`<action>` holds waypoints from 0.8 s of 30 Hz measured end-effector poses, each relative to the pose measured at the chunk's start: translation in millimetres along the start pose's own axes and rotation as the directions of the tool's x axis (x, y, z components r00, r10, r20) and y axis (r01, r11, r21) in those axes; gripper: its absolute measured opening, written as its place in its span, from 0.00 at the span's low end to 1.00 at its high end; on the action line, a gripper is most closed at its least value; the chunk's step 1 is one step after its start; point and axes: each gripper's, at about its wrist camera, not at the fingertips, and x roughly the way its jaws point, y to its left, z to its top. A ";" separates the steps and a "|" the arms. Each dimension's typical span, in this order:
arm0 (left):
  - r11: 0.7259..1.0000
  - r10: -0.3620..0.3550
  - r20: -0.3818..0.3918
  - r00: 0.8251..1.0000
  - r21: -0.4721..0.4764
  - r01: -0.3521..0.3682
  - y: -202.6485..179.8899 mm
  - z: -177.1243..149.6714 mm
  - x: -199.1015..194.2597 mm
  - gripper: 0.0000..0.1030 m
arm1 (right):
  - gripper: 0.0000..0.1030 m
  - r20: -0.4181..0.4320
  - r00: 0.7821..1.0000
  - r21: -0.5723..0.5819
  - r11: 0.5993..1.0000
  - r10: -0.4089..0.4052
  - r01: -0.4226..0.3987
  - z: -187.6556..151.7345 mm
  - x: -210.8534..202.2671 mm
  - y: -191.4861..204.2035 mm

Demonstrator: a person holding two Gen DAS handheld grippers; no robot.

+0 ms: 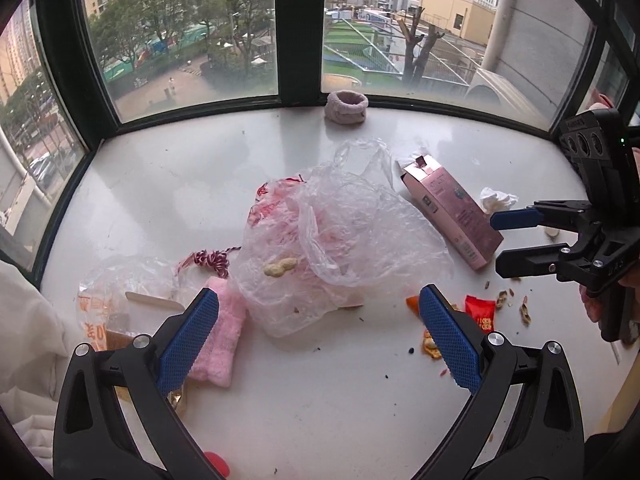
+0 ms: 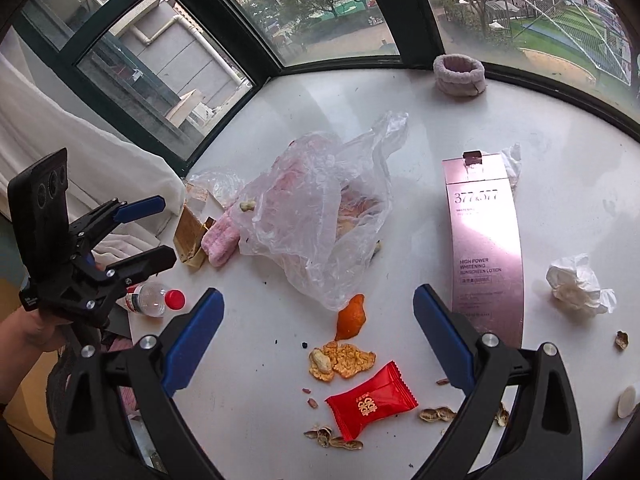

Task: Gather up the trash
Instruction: 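Close the left tool on the plastic bag while the right tool also grips it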

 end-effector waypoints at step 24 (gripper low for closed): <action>0.986 -0.154 -0.128 0.980 0.038 0.160 38.0 10.2 105.5 0.90 | 0.64 -0.048 0.997 0.090 0.994 0.059 -0.055 25.3 75.0 -19.4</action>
